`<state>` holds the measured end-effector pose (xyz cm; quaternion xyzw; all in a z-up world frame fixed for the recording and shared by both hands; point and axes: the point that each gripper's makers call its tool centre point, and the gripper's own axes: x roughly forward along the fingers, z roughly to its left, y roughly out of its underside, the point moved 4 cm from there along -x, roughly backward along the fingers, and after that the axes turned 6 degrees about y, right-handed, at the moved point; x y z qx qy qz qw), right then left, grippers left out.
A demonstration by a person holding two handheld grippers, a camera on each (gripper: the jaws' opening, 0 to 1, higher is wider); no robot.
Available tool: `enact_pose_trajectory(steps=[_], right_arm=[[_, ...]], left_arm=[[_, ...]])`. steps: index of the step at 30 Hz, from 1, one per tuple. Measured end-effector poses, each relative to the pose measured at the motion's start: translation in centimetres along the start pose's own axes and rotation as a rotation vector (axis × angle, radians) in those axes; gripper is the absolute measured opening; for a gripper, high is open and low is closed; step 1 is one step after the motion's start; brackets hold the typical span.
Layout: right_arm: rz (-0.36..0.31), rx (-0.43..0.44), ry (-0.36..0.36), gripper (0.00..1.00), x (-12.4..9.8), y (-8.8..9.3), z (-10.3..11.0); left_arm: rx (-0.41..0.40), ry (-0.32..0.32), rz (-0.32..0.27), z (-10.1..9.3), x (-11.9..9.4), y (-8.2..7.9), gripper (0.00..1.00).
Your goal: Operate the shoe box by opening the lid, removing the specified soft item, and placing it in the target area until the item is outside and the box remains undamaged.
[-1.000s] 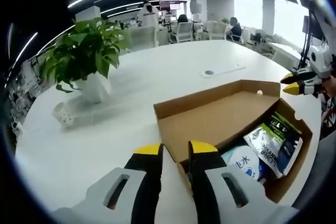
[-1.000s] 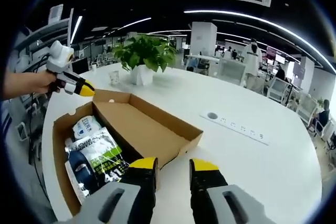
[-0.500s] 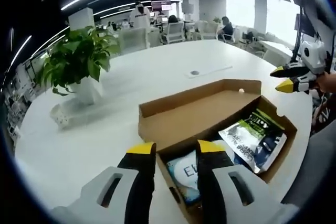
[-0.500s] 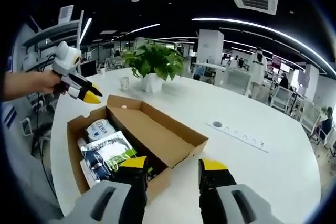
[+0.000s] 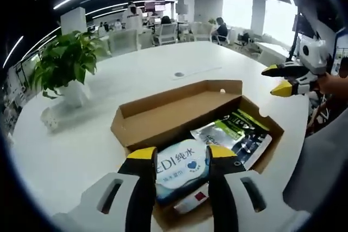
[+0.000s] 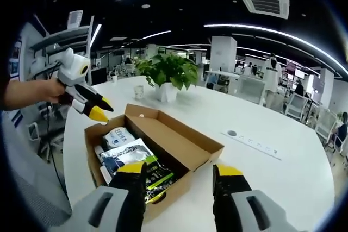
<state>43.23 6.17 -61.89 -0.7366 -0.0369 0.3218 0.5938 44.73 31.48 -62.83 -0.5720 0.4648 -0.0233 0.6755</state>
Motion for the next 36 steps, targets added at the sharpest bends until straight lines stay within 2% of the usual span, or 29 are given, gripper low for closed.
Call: enact_pose_trajectory(steps=[9,20,29,36], right_arm=[[-0.008,-0.033,-0.021,0.5,-1.0,0.2,1.1],[-0.012,-0.068,-0.037,0.52,-2.1,0.6,2.4],[-0.015,-0.067,-0.036,0.52,-2.9,1.0,3.1],[-0.013,-0.068,-0.051,0.52,-3.2,1.4,4.2]], left_arm=[[-0.036,0.076,0.055,-2.7,0.9,1.8,0.39],[-0.122,0.137,0.095,-4.4,2.0,3.4,0.41],[-0.27,0.167,0.112,-5.0,3.2,4.2,0.37],[-0.403,0.205,0.135,-5.9,4.3,5.0,0.29]])
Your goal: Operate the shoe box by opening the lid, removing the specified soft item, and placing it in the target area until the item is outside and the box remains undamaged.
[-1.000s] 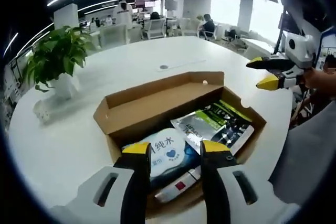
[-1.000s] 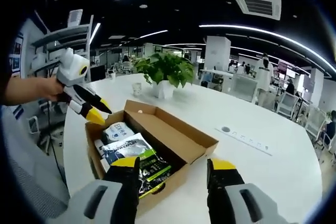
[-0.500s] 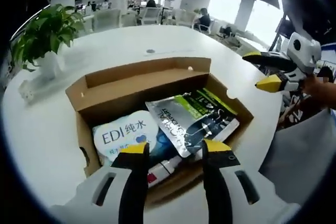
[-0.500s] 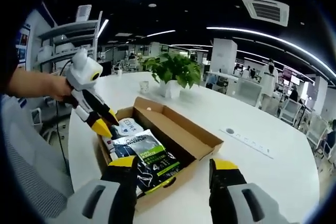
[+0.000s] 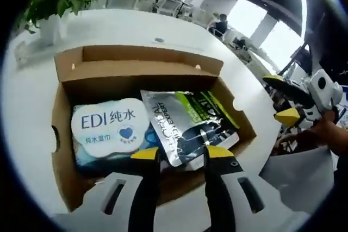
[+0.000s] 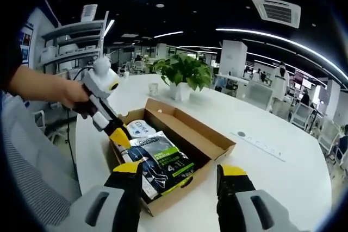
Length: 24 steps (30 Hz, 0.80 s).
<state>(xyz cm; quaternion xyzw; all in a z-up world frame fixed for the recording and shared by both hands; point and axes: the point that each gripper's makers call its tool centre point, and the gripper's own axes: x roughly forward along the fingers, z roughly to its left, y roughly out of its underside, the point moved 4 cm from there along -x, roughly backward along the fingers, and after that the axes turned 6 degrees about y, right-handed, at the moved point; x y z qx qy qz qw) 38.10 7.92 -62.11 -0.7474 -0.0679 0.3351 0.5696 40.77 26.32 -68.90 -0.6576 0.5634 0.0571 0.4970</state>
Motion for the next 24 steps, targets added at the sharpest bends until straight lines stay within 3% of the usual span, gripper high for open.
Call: enact_pose_trajectory(steps=[6,13,16,24], right_arm=[[0.001,-0.01,-0.011,0.52,-0.03,0.12,0.48],[0.008,-0.019,-0.029,0.52,0.28,0.63,0.89],[0.011,-0.025,-0.037,0.52,0.46,0.79,0.99],[0.015,-0.039,-0.047,0.51,0.79,0.9,1.04]], left_arm=[[0.008,-0.012,0.019,0.23,0.29,0.28,0.17],[-0.022,-0.008,0.003,0.42,0.43,0.2,0.13],[-0.022,-0.019,-0.008,0.62,0.35,-0.07,0.05],[-0.052,-0.003,-0.009,0.36,0.19,-0.36,0.02]])
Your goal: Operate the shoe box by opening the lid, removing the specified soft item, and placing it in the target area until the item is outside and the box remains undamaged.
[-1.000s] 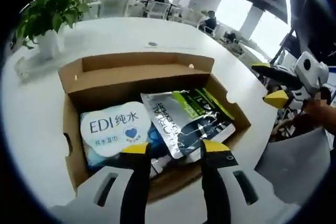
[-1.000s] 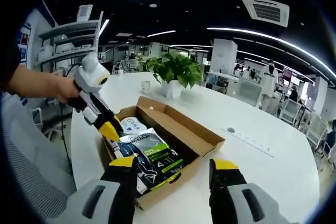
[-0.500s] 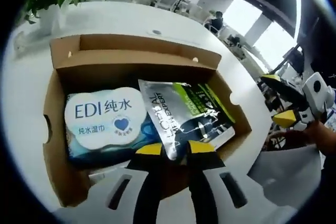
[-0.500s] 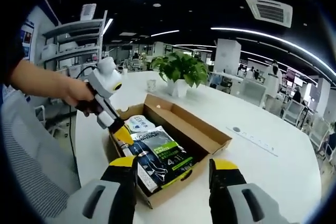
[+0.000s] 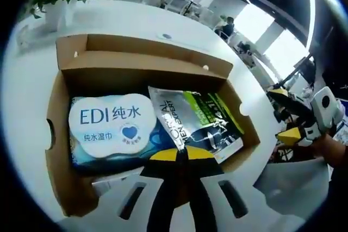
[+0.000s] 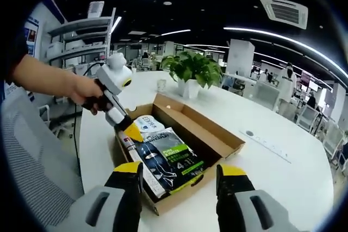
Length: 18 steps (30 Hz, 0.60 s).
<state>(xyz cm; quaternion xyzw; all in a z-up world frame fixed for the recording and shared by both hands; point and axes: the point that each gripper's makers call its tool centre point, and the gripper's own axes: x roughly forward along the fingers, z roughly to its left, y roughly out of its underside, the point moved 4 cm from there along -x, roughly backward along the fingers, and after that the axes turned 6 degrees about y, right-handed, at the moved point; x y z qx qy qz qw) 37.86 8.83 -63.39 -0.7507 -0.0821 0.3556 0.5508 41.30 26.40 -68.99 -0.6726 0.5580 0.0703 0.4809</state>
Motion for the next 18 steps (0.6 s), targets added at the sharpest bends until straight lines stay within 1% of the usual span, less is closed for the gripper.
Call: enact_pose_trajectory(steps=[4,10,18], right_arm=[[0.0,-0.004,-0.005,0.51,0.1,0.0,0.1],[0.004,0.002,-0.018,0.5,0.4,0.3,0.3],[0.008,0.003,-0.027,0.49,1.1,0.5,0.8]], left_arm=[[-0.003,0.008,0.002,-0.2,-0.4,-0.2,0.01],[-0.023,0.019,-0.016,-0.8,-0.9,-0.9,0.01],[-0.002,0.018,-0.03,-1.5,-1.3,-1.6,0.01]])
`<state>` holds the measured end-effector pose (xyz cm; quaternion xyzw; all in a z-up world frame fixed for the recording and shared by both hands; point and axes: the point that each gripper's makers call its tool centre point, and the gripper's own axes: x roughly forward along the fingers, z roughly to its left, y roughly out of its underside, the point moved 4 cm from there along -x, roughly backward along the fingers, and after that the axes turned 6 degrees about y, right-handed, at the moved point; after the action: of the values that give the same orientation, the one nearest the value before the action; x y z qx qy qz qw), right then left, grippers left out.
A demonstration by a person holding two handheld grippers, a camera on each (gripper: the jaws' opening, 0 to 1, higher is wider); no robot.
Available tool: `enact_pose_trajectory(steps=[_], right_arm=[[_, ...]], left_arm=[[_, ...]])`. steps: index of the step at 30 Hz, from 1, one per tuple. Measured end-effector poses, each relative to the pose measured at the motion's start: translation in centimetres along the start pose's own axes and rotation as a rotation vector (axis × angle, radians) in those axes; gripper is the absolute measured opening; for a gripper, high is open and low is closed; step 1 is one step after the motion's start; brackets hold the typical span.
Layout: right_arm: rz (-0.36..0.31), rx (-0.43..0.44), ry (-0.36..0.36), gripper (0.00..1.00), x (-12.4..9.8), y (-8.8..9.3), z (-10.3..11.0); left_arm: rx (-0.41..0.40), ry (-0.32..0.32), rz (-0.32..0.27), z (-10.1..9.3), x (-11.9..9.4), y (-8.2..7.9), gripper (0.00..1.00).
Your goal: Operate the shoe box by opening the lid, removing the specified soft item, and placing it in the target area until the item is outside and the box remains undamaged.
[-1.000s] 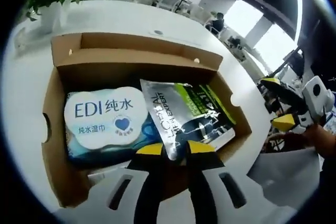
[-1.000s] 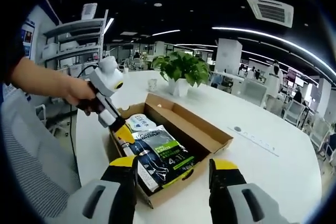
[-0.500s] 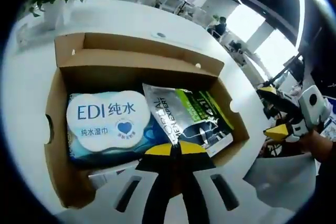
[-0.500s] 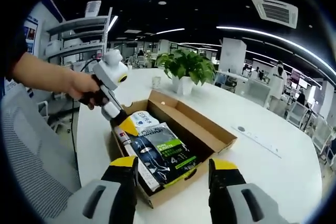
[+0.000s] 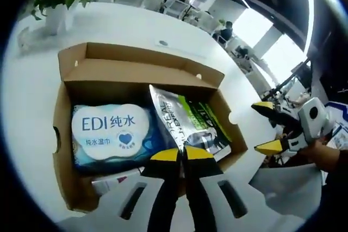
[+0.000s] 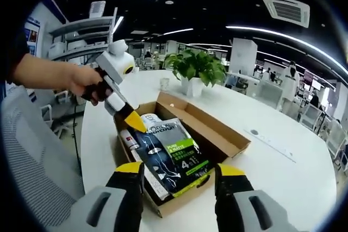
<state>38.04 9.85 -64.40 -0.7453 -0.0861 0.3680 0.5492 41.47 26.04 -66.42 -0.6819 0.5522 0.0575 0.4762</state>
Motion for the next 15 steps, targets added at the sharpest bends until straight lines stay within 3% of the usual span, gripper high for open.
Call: enact_pose_trajectory(steps=[15], right_arm=[[0.026,0.03,0.002,0.44,1.6,0.6,0.7]], left_arm=[[0.003,0.013,-0.022,-1.1,-0.4,-1.5,0.01]])
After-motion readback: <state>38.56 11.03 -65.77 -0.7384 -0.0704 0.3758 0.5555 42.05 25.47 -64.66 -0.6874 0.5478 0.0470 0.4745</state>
